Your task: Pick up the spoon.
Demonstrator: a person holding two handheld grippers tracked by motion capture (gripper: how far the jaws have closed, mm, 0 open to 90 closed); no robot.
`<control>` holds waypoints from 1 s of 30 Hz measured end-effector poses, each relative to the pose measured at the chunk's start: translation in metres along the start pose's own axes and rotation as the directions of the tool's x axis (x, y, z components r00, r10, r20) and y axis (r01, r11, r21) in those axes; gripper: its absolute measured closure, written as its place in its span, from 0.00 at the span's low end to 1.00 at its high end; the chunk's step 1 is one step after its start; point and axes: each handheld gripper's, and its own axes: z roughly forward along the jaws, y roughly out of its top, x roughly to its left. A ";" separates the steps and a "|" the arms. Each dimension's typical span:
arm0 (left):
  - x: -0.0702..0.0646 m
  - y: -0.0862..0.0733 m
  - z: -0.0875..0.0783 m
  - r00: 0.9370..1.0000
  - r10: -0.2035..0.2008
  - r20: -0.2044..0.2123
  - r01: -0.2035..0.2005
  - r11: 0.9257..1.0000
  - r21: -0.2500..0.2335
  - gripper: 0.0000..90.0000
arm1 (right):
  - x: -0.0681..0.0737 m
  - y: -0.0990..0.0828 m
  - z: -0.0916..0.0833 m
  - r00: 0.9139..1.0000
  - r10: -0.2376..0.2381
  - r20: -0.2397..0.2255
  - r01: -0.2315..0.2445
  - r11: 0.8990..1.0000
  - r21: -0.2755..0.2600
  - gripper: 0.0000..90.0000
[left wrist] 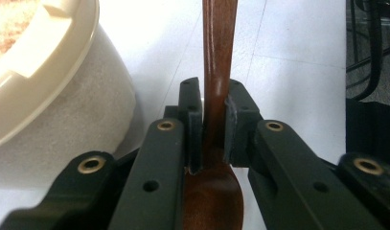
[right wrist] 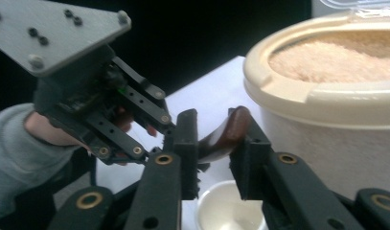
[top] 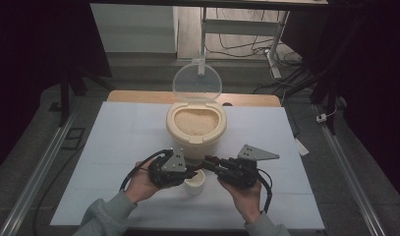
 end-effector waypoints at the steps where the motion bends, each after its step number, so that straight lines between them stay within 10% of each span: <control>1: 0.000 0.000 -0.001 1.000 0.006 -0.001 -0.006 1.000 0.002 0.88 | 0.000 0.000 0.000 1.000 0.000 0.000 0.000 1.000 0.000 0.86; 16: -0.002 0.002 -0.004 1.000 -0.009 0.014 0.009 0.999 -0.042 0.86 | 0.005 0.002 -0.004 0.998 -0.033 -0.059 0.029 0.998 -0.064 0.93; 30: 0.000 -0.021 -0.026 0.981 -0.189 -0.051 0.181 0.974 -0.139 0.34 | -0.006 0.007 -0.025 0.999 -0.001 -0.049 -0.008 0.985 -0.174 0.93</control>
